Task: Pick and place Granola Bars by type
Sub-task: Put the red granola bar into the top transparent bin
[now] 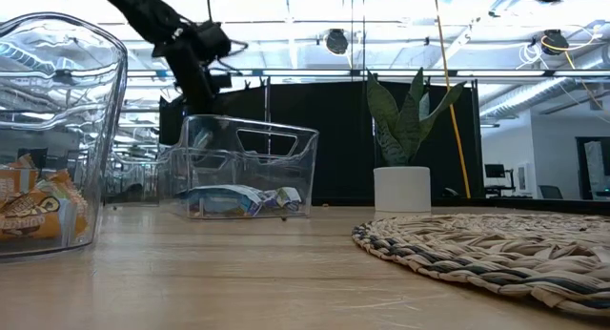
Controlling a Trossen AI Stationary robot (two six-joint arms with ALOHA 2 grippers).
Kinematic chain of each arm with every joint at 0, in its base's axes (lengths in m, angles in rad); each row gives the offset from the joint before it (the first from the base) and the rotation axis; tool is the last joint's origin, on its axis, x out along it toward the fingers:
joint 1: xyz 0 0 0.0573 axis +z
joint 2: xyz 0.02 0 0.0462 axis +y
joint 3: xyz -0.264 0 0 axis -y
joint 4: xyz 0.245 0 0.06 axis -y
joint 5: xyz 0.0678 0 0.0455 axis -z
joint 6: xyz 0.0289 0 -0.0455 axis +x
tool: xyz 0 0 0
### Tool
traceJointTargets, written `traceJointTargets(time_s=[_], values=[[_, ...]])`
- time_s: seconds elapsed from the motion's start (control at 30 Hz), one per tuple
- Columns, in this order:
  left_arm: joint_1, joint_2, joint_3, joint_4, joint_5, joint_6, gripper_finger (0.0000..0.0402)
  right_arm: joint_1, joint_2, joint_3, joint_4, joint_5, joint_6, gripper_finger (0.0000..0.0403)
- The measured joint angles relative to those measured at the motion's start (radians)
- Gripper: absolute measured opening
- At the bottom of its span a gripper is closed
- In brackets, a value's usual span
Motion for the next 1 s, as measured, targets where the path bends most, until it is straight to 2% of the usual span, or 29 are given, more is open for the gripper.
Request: traceJointTargets(time_s=[0.2,0.27,0.43,0.63,0.7,0.8,1.0], values=[[0.046,0.093,-0.009,-0.011,0.079,0.001,0.0013,0.055,0.01,-0.056,0.001,-0.076,-0.025,0.0182],[0.052,0.127,-0.009,-0.009,0.112,-0.024,0.0026,0.069,0.01,-0.063,0.002,-0.077,-0.025,0.0182],[0.047,0.151,-0.009,-0.02,0.179,-0.069,0.0095,0.105,0.008,-0.063,-0.028,-0.102,0.007,0.0182],[0.044,0.139,-0.009,-0.032,0.177,-0.084,0.0193,0.119,0.009,-0.063,-0.209,-0.072,0.002,0.0182],[0.044,0.12,-0.009,-0.05,0.186,-0.097,0.0222,0.12,0.009,-0.063,-0.245,-0.075,-0.008,0.0182],[0.038,0.063,-0.009,-0.085,0.252,-0.122,0.0256,0.138,0.009,-0.063,-0.321,-0.087,-0.009,0.0182],[-0.021,-0.143,-0.008,-0.063,0.347,-0.133,0.0283,0.225,0.035,-0.063,-0.463,-0.099,-0.042,0.0182]])
